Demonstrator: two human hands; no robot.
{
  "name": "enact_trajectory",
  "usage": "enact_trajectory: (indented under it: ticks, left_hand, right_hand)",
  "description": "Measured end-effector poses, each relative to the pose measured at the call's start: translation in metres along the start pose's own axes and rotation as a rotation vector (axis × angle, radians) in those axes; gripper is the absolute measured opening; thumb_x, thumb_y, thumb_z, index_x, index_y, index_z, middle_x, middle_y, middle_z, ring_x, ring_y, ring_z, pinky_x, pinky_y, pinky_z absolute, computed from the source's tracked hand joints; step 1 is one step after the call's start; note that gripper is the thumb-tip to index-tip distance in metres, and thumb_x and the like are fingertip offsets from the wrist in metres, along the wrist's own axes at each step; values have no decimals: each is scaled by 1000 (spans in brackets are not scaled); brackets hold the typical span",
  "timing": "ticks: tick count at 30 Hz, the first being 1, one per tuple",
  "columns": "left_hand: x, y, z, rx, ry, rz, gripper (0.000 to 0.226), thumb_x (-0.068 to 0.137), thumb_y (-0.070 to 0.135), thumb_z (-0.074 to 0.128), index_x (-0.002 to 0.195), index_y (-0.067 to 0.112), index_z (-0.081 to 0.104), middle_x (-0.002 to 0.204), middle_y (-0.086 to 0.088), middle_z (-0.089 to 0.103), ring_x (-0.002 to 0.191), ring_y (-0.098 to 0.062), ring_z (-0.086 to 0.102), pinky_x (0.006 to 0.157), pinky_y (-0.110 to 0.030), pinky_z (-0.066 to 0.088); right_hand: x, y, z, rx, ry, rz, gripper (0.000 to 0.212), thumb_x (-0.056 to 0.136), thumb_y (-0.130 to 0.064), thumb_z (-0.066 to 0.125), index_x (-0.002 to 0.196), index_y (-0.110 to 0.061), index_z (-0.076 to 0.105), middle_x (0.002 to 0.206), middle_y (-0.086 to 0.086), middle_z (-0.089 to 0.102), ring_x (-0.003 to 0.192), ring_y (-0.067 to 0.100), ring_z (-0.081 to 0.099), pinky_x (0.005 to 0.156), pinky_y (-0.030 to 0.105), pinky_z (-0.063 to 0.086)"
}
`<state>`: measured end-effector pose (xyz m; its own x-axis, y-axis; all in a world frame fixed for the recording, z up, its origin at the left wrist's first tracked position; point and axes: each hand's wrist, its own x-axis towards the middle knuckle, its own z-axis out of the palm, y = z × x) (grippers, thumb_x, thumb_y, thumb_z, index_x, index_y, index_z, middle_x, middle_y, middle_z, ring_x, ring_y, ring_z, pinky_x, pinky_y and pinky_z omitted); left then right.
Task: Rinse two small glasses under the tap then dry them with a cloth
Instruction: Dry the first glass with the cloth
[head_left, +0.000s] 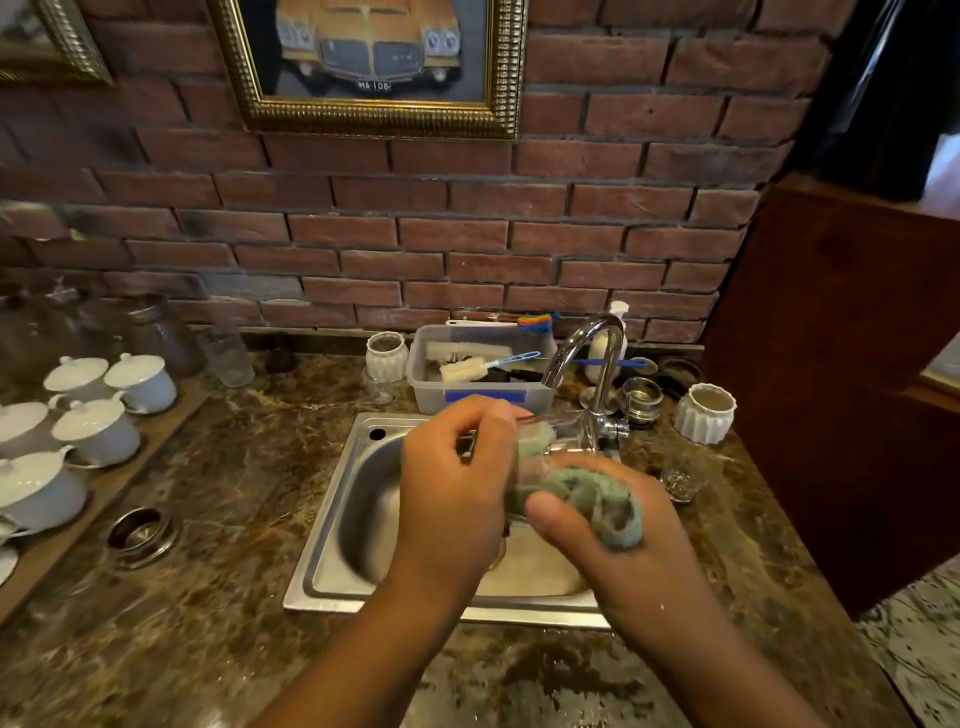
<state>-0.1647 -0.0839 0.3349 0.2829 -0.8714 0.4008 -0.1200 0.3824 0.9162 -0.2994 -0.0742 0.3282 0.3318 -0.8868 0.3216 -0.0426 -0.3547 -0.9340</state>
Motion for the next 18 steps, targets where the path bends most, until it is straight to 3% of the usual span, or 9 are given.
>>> enact_trajectory:
  ticks: [3, 5, 8, 10, 12, 14, 15, 16, 18]
  left_hand:
    - [5, -17, -14, 353, -129, 572, 31, 93, 22, 51, 89, 2, 74, 82, -5, 71, 77, -14, 66, 67, -27, 53]
    - [12, -24, -19, 401, -195, 648, 31, 93, 20, 50, 90, 0, 74, 84, -8, 71, 78, -16, 66, 68, -31, 52]
    - [8, -12, -14, 192, -143, 267, 32, 94, 30, 45, 90, 11, 71, 82, 5, 67, 76, -11, 63, 62, -25, 50]
    - [3, 0, -4, 18, -122, -20, 26, 95, 29, 49, 88, 14, 67, 79, 5, 66, 70, -15, 61, 51, -21, 46]
    - [13, 9, -4, -115, -137, -316, 25, 98, 24, 53, 81, 13, 67, 72, 1, 64, 61, -15, 58, 40, -18, 39]
    - [25, 13, -11, -241, -199, -630, 26, 97, 27, 56, 77, 18, 70, 67, -1, 65, 52, -15, 58, 33, -21, 33]
    - [28, 15, -14, -296, -252, -737, 25, 95, 30, 58, 77, 18, 69, 65, -2, 65, 48, -15, 59, 36, -20, 33]
    - [28, 15, -15, -328, -291, -794, 25, 94, 32, 59, 77, 17, 69, 63, -3, 66, 47, -16, 59, 43, -21, 35]
    - [24, 16, -9, -374, -241, -817, 24, 94, 28, 61, 75, 15, 66, 60, -3, 66, 48, -17, 62, 56, -28, 38]
  right_hand:
    - [-2, 10, 4, 666, 73, 376, 56, 54, -37, 93, 103, -15, 76, 109, 15, 75, 103, 28, 72, 87, 41, 57]
    - [-1, 11, 5, 807, 87, 452, 63, 52, -32, 96, 109, -14, 75, 115, 17, 73, 109, 30, 70, 91, 44, 57]
    - [5, 2, 0, 531, 85, 387, 42, 69, -36, 86, 106, -20, 74, 105, 10, 76, 100, 25, 73, 87, 39, 56]
    - [9, -5, -3, 191, 45, 164, 17, 83, -36, 75, 94, -24, 75, 95, 3, 76, 87, 17, 73, 78, 28, 57]
    - [11, -7, -6, -134, -44, -62, 12, 88, -41, 65, 93, -31, 70, 91, -13, 73, 81, 5, 69, 74, 24, 56]
    - [14, -3, -10, -444, -84, -230, 14, 89, -48, 62, 100, -41, 64, 95, -32, 66, 90, -8, 65, 98, 38, 50]
    - [14, -1, -11, -575, -99, -315, 17, 90, -50, 60, 104, -41, 63, 101, -33, 65, 99, -10, 63, 113, 45, 38]
    - [14, 2, -13, -665, -110, -377, 20, 90, -50, 60, 106, -39, 66, 105, -28, 68, 105, -7, 64, 121, 47, 26]
    - [15, 2, -15, -685, -116, -381, 22, 90, -50, 61, 105, -35, 69, 106, -19, 73, 106, -1, 66, 124, 47, 18]
